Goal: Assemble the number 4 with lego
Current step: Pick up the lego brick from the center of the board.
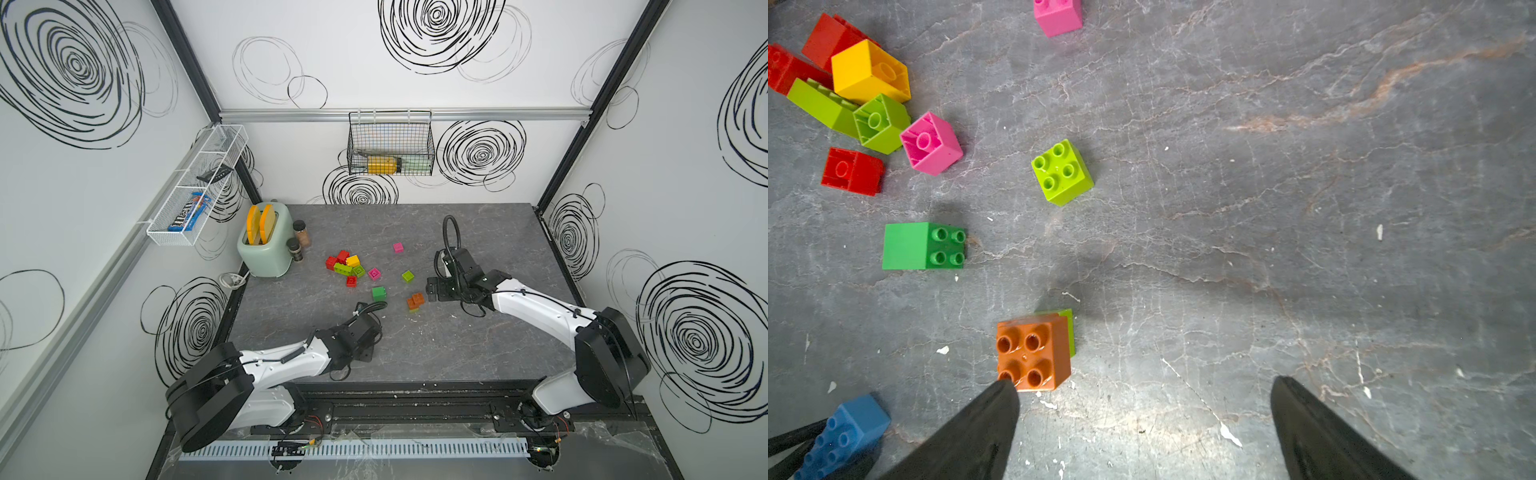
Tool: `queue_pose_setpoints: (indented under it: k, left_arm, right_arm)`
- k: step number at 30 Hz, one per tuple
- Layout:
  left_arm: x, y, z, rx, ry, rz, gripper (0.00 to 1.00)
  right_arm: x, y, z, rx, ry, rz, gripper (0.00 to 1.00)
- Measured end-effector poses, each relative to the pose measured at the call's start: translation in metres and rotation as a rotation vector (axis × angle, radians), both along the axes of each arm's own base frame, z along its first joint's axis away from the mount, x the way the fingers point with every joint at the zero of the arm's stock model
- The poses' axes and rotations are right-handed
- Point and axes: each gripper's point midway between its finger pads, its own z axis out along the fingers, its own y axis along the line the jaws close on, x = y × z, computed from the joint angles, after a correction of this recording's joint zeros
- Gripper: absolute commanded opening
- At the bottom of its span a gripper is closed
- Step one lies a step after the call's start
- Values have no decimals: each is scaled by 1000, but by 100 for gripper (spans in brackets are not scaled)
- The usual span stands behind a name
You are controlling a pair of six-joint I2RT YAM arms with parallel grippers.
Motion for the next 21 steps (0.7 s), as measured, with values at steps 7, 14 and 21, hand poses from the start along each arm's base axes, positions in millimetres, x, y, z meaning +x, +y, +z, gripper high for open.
queue_pose_setpoints:
  k: [7,14,21]
  left_arm:
    - [-17,-16,0,-28,15,-34,50]
    - [-24,-17,-3,-36,19,-11,42]
    - [-22,-19,-3,-7,19,-4,23]
  right_arm:
    - [0,0,0,-1,-1,-1,99]
    - [1,0,1,1,-3,0,99]
    - [2,-2,2,-10,-14,-12,97]
